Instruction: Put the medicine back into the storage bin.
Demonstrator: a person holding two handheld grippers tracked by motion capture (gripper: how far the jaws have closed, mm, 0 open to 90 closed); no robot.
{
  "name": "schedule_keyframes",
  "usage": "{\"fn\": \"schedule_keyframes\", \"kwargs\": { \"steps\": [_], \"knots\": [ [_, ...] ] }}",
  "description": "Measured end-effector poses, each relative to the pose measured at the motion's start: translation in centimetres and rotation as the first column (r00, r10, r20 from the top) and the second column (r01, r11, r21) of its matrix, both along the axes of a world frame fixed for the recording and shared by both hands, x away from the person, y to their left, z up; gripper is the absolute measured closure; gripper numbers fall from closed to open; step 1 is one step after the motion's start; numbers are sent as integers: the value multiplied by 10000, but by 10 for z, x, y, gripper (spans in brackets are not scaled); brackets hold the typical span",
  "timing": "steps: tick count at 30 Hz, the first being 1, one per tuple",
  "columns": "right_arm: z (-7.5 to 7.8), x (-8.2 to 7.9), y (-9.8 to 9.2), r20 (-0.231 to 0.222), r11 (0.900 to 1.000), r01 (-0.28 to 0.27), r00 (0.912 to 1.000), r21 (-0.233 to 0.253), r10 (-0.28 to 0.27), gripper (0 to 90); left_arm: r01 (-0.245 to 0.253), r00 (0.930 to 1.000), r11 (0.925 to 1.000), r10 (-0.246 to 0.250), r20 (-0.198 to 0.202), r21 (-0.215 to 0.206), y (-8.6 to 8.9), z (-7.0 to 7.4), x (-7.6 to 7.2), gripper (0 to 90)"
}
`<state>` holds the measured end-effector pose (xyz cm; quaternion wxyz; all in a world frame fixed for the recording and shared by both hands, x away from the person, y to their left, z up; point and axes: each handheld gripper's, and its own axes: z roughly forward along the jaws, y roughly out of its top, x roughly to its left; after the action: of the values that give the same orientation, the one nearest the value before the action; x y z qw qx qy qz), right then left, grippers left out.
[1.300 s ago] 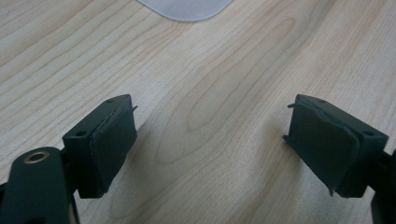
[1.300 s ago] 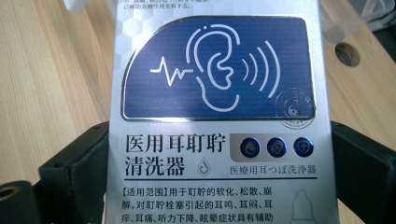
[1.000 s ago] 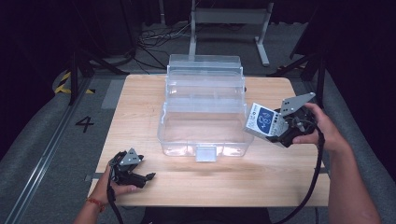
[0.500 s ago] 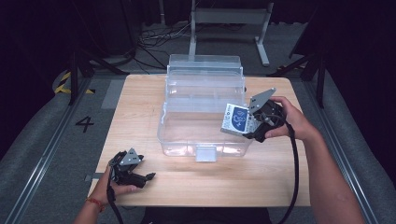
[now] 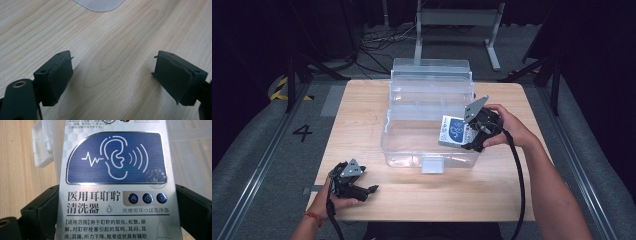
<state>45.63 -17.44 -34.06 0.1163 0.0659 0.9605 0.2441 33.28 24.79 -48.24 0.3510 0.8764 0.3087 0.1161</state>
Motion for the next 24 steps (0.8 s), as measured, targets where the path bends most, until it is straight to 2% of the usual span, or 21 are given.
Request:
{"fn": "schedule_keyframes", "kwargs": {
  "steps": [5,8,16,24],
  "knots": [
    [-2,5,5,69,9998,-78,9999,159,77,48,-3,10000,10000,3,2,4,0,0,0,154],
    [-5,7,8,56,9999,-118,9999,58,117,48,-7,10000,10000,7,0,1,0,0,0,154],
    [-22,20,12,-437,9995,-295,9986,-53,293,48,-30,10000,10000,30,-10,5,0,0,0,155],
    [-29,18,8,-575,9990,-455,9973,-12,453,47,-49,10000,10000,49,-1,36,0,0,0,155]
  ]
}}
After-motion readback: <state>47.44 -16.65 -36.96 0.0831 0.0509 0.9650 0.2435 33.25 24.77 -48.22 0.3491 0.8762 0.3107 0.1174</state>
